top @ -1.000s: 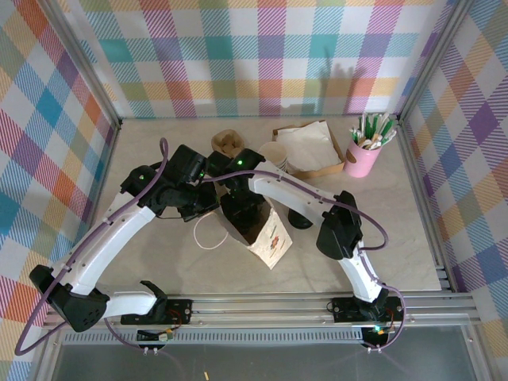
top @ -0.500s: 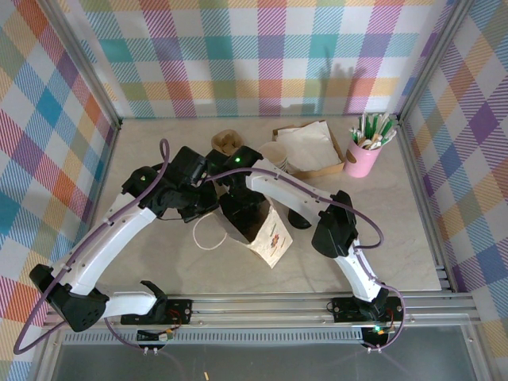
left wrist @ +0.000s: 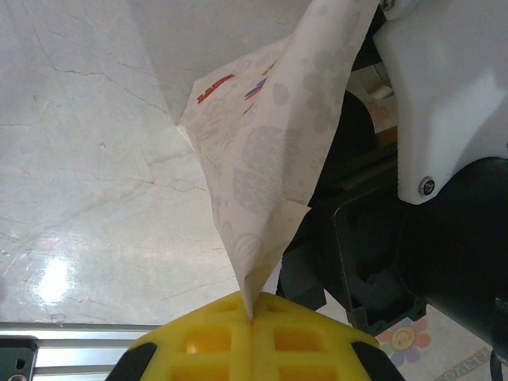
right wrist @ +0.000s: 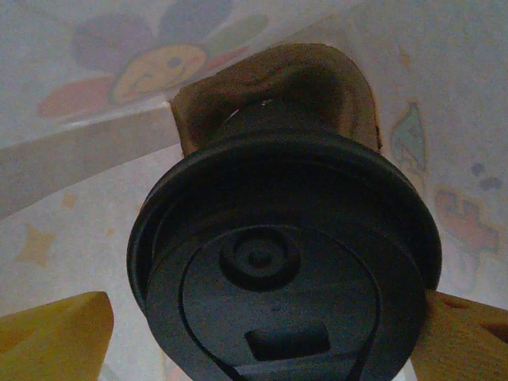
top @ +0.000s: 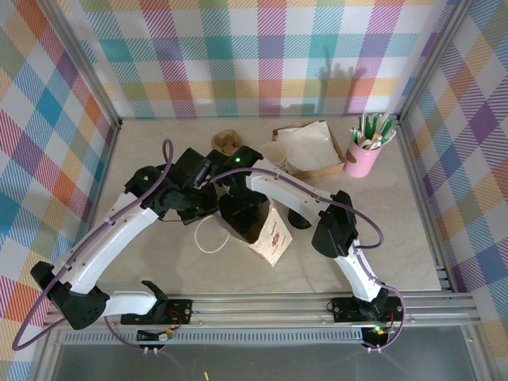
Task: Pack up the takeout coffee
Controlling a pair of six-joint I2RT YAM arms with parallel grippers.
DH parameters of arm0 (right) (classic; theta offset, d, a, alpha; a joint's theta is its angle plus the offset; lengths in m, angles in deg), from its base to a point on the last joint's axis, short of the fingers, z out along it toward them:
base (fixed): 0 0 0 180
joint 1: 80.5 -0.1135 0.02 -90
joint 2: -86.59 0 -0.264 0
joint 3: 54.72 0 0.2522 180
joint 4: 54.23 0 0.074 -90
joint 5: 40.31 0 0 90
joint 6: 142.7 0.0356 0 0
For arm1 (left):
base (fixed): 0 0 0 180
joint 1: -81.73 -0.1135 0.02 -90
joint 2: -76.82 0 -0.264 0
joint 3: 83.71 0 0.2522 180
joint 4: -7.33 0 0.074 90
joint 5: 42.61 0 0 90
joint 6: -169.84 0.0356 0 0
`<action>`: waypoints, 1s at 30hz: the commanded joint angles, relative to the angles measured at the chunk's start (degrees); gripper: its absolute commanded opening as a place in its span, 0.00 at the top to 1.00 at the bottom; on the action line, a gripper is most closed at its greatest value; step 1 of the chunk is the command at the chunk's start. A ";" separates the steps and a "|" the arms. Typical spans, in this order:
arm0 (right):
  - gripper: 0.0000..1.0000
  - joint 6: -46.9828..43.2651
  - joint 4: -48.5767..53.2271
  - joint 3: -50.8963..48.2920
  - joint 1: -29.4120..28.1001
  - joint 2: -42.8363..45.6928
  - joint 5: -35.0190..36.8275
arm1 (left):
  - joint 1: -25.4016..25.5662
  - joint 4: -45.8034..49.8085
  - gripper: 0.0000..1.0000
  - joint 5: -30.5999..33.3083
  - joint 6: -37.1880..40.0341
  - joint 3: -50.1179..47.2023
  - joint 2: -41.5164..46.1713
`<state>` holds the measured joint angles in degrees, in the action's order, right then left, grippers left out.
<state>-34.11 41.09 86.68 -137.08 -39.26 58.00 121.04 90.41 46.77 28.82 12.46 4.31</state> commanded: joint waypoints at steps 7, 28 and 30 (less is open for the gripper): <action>0.06 1.20 1.87 2.17 -0.54 2.09 0.45 | 1.45 2.93 0.99 -0.45 0.84 1.46 -1.06; 0.08 2.94 4.47 6.73 -1.26 3.03 0.37 | 1.43 4.08 0.98 0.18 2.16 3.83 -1.43; 0.08 3.12 4.38 6.66 -1.30 3.30 0.09 | 1.39 3.99 0.97 0.22 2.13 3.81 -1.47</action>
<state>-31.92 44.72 91.07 -137.47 -39.17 58.92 121.74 92.95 47.08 29.93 15.37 3.37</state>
